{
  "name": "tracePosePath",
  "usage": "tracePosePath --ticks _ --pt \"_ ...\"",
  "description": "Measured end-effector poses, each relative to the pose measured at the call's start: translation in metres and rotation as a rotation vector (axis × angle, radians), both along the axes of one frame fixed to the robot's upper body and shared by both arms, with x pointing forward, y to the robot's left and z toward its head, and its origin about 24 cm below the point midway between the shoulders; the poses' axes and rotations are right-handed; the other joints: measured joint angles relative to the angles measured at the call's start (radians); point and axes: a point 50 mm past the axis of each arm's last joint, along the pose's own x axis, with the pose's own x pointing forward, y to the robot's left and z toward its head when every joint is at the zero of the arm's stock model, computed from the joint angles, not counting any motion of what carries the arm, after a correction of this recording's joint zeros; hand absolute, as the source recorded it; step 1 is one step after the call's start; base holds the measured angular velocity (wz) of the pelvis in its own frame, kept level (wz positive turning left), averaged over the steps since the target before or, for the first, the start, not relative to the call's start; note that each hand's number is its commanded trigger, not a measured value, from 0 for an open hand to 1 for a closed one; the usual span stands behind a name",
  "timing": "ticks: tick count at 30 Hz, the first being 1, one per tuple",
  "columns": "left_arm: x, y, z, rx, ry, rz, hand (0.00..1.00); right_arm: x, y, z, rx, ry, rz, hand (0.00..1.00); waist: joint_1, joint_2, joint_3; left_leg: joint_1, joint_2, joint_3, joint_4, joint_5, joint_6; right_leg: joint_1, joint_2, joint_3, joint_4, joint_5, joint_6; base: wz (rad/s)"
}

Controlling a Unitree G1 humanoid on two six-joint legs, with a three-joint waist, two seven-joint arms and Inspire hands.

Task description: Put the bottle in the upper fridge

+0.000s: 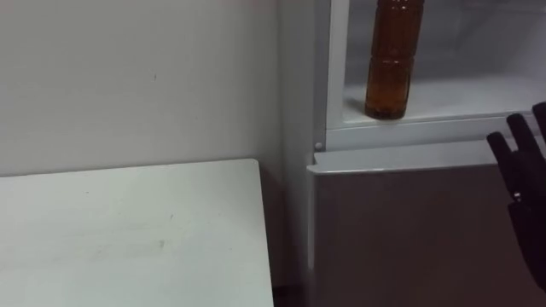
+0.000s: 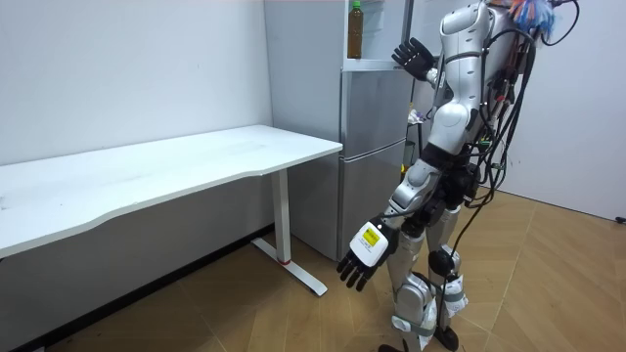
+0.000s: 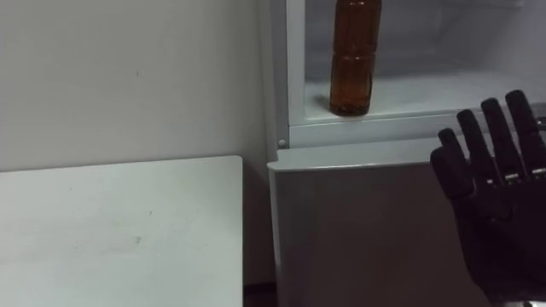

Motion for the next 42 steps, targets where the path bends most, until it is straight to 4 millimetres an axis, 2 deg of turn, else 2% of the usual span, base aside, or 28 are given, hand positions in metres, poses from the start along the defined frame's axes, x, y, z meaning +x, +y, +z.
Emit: tracePosePath --ticks 9,12,18,24,27,29,35,39,42 --pt "0.009 -0.001 0.0 -0.003 -0.026 -0.007 0.0 0.003 -0.002 -0.021 0.031 0.034 0.048 0.0 0.002 -0.006 0.0018 0.004 0.0 0.0 0.001 0.0 0.0 0.002 -0.001 0.002 -0.005 0.0 0.0 0.0" --pt "0.011 -0.001 0.0 -0.003 -0.029 -0.009 0.0 -0.002 -0.004 -0.029 0.061 0.065 0.046 0.0 0.006 -0.011 0.0043 0.004 0.0 0.0 0.0 0.0 0.0 0.002 0.0 0.004 -0.004 0.0 0.0 0.0" --pt "0.013 -0.005 -0.001 -0.011 -0.036 -0.005 0.0 -0.005 -0.01 -0.053 0.093 0.154 0.027 0.0 0.001 -0.015 0.0058 0.004 0.0 0.0 -0.001 -0.001 0.001 -0.003 0.001 0.014 -0.003 0.0 0.0 -0.02" --pt "0.011 -0.004 -0.001 0.005 -0.05 0.031 0.0 -0.021 -0.018 -0.098 0.256 0.312 -0.041 0.0 0.001 -0.01 0.0034 0.008 0.002 0.017 -0.002 -0.006 0.001 -0.002 0.003 0.023 0.0 0.001 0.001 -0.07" --pt "0.014 -0.003 0.0 0.025 -0.077 0.06 0.0 -0.029 -0.024 -0.128 0.319 0.436 -0.09 0.0 -0.003 -0.013 0.0031 0.009 0.002 0.019 -0.004 -0.006 0.001 -0.001 0.003 0.018 -0.001 0.001 0.001 0.0" --pt "0.017 -0.004 0.0 0.028 -0.087 0.058 0.0 -0.043 -0.026 -0.155 0.344 0.561 -0.127 0.0 -0.005 -0.013 0.0026 0.008 0.002 0.019 -0.006 -0.007 0.0 -0.001 0.003 0.021 -0.004 0.0 0.002 0.0" --pt "0.023 -0.009 0.0 0.032 -0.103 0.036 0.0 -0.078 -0.02 -0.211 0.42 0.847 -0.212 0.0 -0.009 -0.014 0.0021 0.008 0.0 0.019 -0.006 -0.007 0.0 -0.002 0.002 0.023 -0.005 0.0 0.002 0.0" --pt "0.023 -0.009 0.0 0.02 -0.121 0.082 0.0 -0.096 -0.02 -0.23 0.452 0.947 -0.257 0.0 -0.024 -0.017 0.0026 0.012 0.0 0.021 -0.005 -0.007 0.001 -0.001 0.001 0.027 -0.003 0.0 0.002 -0.01" --pt "0.022 -0.009 0.0 0.016 -0.133 0.099 0.0 -0.111 -0.023 -0.243 0.463 1.028 -0.302 0.0 -0.05 -0.021 0.0026 0.013 -0.002 0.015 -0.006 -0.007 0.001 -0.001 0.001 0.026 -0.005 -0.004 0.006 0.03"
